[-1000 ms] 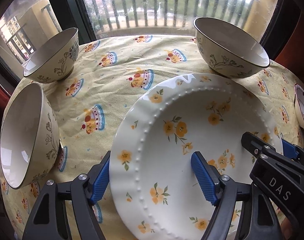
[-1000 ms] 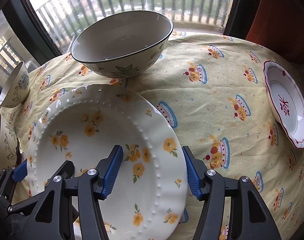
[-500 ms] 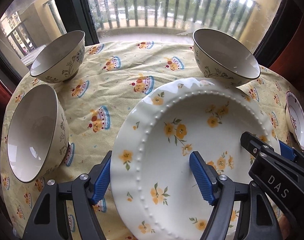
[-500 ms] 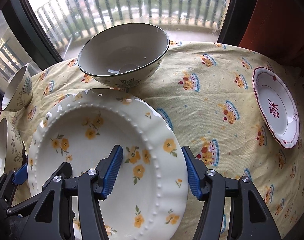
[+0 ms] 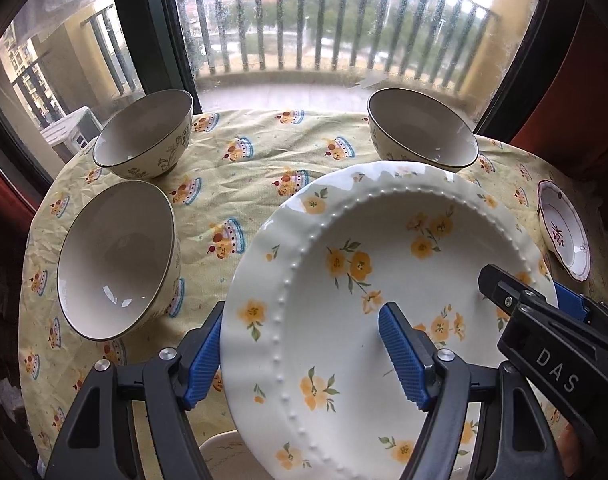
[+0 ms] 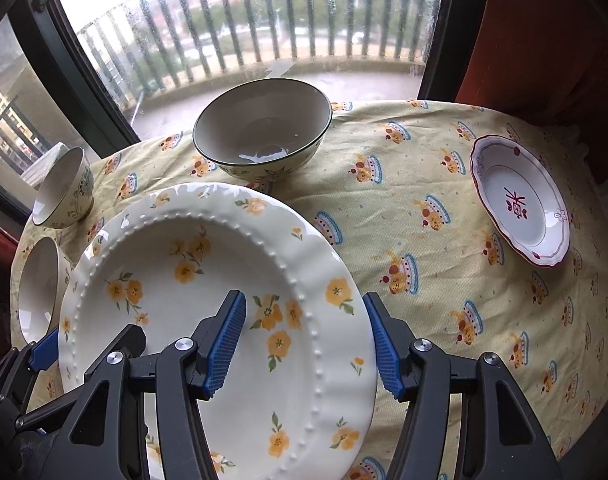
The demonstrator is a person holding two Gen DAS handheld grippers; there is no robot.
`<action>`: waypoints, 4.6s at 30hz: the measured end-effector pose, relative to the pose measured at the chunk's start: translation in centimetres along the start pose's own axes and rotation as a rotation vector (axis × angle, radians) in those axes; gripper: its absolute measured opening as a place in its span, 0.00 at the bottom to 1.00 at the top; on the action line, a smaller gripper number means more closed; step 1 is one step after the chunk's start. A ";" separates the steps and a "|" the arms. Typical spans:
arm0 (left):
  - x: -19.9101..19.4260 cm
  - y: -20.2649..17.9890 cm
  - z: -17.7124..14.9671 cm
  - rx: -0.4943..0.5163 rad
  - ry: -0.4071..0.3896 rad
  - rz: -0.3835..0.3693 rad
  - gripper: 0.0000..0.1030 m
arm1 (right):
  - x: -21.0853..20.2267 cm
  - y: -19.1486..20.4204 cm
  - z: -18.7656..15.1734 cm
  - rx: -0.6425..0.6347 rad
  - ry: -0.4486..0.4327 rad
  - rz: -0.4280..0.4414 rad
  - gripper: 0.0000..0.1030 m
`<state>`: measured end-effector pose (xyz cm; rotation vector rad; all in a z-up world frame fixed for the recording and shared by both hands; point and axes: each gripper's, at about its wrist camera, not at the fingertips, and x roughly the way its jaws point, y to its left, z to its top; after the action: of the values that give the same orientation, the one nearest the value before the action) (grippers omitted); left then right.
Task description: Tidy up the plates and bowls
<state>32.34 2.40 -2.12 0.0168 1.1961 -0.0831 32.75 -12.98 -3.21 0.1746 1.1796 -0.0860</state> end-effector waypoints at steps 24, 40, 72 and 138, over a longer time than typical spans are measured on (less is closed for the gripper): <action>-3.5 2.9 -10.6 0.003 0.078 -0.063 0.73 | -4.7 1.7 -11.1 -0.008 0.040 -0.049 0.62; -2.3 3.2 -15.5 -0.028 0.150 -0.070 0.73 | -3.9 2.3 -15.2 -0.062 0.093 -0.098 0.62; -1.3 2.8 -14.7 0.044 0.129 0.050 0.90 | -3.4 3.4 -15.6 -0.175 0.084 -0.101 0.57; -6.4 -8.4 -7.9 -0.049 -0.043 0.070 0.86 | -8.1 -7.6 -7.6 -0.107 -0.089 0.120 0.95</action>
<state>22.09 -5.18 1.24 0.0135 1.1528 0.0071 21.61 -19.24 0.76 0.1452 1.0798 0.0746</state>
